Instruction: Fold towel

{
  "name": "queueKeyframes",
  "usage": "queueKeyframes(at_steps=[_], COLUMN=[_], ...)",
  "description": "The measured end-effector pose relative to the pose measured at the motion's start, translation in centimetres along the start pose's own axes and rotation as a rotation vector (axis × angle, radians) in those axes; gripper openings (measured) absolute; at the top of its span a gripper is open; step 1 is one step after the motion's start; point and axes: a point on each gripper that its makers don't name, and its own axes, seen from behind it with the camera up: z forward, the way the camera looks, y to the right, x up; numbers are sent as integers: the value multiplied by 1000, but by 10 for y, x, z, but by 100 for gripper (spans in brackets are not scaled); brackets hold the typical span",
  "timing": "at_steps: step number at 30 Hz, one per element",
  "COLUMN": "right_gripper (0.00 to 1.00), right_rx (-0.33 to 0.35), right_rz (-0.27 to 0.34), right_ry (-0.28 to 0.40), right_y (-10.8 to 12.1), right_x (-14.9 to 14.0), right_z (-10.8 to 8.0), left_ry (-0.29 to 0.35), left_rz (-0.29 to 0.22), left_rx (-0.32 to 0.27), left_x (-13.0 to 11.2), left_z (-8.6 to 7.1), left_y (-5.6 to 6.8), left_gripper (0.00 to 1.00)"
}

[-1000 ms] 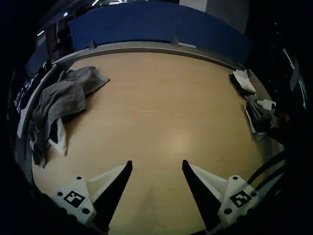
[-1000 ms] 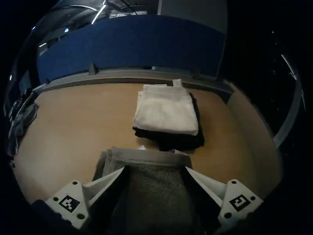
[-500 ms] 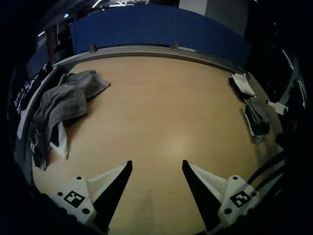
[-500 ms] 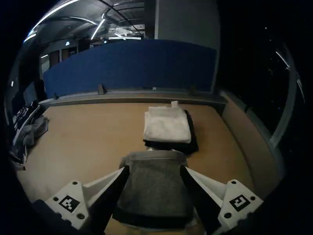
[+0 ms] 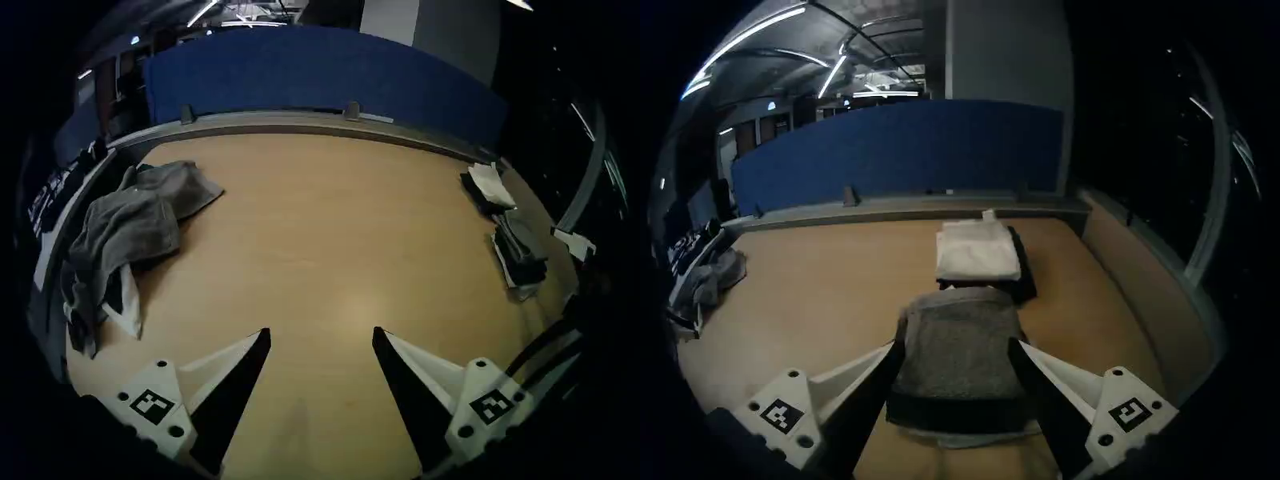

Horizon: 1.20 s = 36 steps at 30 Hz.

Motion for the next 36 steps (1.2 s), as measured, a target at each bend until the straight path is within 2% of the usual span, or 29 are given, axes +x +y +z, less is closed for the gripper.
queueKeyframes(at_steps=[5,9,15,20,23,29,36], right_gripper=[100,100,100,100,100,100,100], right_rx=[10,26,33,39,45,50,40], right_rz=[12,11,3,-4,0,10,54], right_ry=[114,217,326,357,370,368,345], right_y=[-9,-21,-40,-54,-62,-71,-70], right_x=[16,32,48,48,49,45,43], right_z=[-11,-24,-41,-47,-50,-55,-59], left_ry=[79,178,396,593,669,719,738], left_rz=[-7,-18,-15,8,7,-2,41], left_rx=[-1,5,6,14,36,56,91], left_x=[16,37,84,122,134,137,134], left_z=[-1,-6,-25,-51,-61,-68,-63], left_y=[-4,-12,-18,-23,-29,-35,-42], left_gripper=[94,94,94,94,94,95,94])
